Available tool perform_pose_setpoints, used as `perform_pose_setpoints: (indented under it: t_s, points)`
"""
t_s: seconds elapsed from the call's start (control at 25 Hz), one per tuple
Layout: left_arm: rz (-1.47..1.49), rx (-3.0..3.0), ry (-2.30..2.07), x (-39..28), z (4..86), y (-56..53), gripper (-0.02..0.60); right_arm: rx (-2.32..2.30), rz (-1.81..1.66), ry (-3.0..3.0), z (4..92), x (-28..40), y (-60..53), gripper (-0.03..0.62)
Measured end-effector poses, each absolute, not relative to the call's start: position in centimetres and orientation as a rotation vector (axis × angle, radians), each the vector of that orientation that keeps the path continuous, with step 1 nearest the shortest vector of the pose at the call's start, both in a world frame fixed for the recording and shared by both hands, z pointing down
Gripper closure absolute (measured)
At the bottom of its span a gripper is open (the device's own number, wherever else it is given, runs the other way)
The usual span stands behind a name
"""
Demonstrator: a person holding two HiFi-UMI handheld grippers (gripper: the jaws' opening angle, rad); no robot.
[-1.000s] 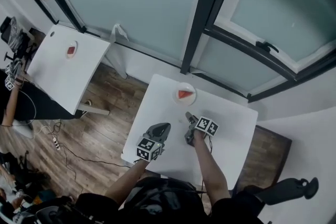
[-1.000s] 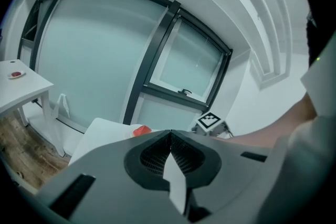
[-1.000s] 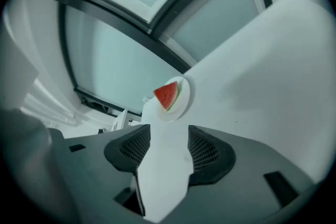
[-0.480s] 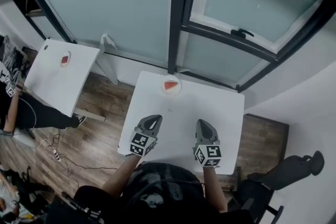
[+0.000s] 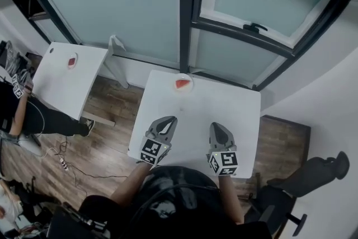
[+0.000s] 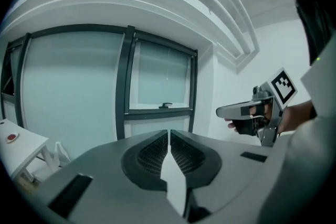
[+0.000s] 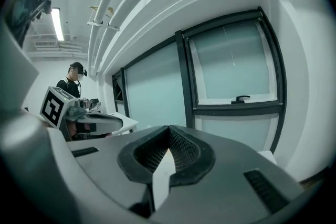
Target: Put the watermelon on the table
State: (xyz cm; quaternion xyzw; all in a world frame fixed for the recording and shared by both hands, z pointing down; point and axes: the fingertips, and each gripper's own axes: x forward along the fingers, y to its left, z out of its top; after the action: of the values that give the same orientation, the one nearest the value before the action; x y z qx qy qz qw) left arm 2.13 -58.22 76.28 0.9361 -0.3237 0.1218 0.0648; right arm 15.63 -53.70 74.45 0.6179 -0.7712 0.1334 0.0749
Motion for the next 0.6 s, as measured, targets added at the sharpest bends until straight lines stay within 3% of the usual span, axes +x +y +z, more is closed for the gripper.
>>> perform_pose_setpoints:
  t_s: [0.6]
  points:
    - [0.324, 2.784, -1.009, 1.2, 75.8, -55.4, 0.575, 1.863, 0.447, -2.316, 75.0, 15.5, -51.6, 0.583]
